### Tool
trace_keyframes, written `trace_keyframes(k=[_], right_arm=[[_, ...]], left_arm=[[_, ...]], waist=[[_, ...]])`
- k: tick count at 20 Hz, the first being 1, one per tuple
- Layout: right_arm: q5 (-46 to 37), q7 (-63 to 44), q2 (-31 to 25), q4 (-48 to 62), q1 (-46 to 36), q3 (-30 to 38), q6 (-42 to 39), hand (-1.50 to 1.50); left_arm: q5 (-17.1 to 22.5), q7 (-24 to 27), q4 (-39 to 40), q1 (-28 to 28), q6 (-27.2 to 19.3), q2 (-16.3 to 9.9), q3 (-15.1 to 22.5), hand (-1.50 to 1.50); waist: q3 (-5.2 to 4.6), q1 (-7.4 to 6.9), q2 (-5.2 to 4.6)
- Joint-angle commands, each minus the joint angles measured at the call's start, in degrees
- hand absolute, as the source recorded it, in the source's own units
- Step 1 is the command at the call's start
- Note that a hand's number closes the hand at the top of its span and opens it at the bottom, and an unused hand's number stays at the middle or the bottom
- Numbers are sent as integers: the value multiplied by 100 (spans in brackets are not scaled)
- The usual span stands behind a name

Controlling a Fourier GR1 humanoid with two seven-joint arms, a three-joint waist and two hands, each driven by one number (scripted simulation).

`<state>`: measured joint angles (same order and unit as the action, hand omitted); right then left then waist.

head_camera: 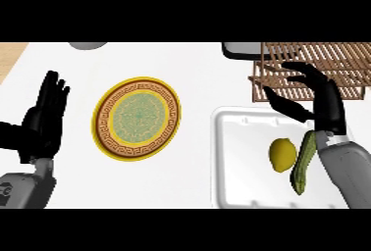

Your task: Pick the lemon from the tray and place it in the tiered shelf

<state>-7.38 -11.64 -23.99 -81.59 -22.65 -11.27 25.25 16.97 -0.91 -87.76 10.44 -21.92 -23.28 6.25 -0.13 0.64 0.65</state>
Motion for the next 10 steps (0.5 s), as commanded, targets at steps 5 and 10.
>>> trace_keyframes(k=[5,10], right_arm=[[-431,-1533,-592,-2219,436,-378,-642,-150],[-1136,-2854,-1175,-2443,428,-1398,-1685,-150]], left_arm=[[-288,-402,-566,-548,-60,93,276,0],[-265,-314,-487,-579,84,47,270,0]], waist=[[5,-7,-10],[-18,-41,1]])
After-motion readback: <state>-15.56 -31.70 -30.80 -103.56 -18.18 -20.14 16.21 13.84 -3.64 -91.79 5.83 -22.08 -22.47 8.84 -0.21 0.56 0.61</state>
